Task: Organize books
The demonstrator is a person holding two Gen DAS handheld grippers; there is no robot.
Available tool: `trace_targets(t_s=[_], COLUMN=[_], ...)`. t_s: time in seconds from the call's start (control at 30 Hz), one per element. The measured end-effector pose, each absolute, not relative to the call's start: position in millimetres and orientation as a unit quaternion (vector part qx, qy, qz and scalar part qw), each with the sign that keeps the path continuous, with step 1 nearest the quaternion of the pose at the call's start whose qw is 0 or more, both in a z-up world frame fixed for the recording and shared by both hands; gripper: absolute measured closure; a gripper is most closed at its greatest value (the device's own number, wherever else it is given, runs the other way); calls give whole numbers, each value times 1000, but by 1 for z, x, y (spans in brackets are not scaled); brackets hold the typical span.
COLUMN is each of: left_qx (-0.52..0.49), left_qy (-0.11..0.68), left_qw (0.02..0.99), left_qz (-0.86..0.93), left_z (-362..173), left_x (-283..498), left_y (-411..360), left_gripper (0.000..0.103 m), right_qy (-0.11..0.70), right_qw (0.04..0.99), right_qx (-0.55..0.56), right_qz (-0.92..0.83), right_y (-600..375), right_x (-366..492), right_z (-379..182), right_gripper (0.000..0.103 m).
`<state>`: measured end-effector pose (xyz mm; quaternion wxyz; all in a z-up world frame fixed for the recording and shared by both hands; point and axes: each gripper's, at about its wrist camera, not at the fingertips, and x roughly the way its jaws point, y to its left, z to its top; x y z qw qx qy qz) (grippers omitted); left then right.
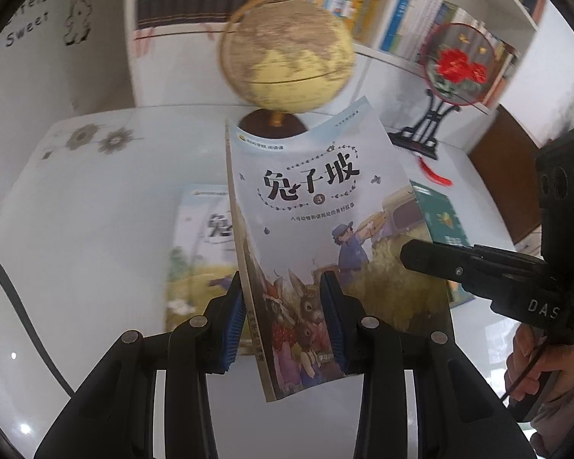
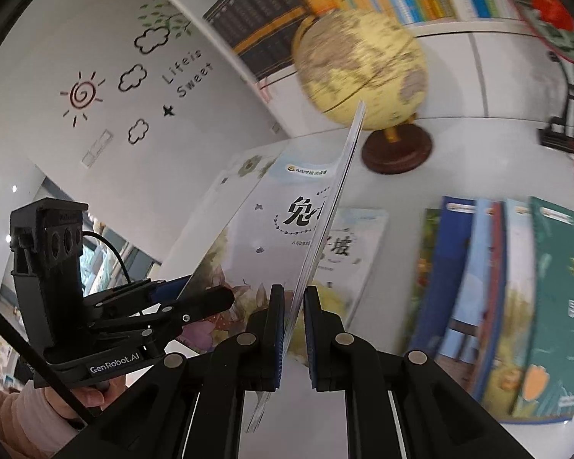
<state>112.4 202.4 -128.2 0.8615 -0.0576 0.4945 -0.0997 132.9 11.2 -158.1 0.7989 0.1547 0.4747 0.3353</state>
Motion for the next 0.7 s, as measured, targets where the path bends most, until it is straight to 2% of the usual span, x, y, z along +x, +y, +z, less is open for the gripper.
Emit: trace_targets(t_s=[0.3,0.7], left_qx=[-78,-88], left_qy=[511,537], left_qw=[853,836], left_qz=[-78,-76], left_z=[-157,-191], left_x=[123,145], left_y=[239,253], left_gripper=[69,69], right_qy=[504,542], right_qw=[782,766], right_qx=[144,164], right_qz=[337,304], right_y=[60,76], right_x=[148,166], right_z=[-183,-227], right_gripper=[93,93])
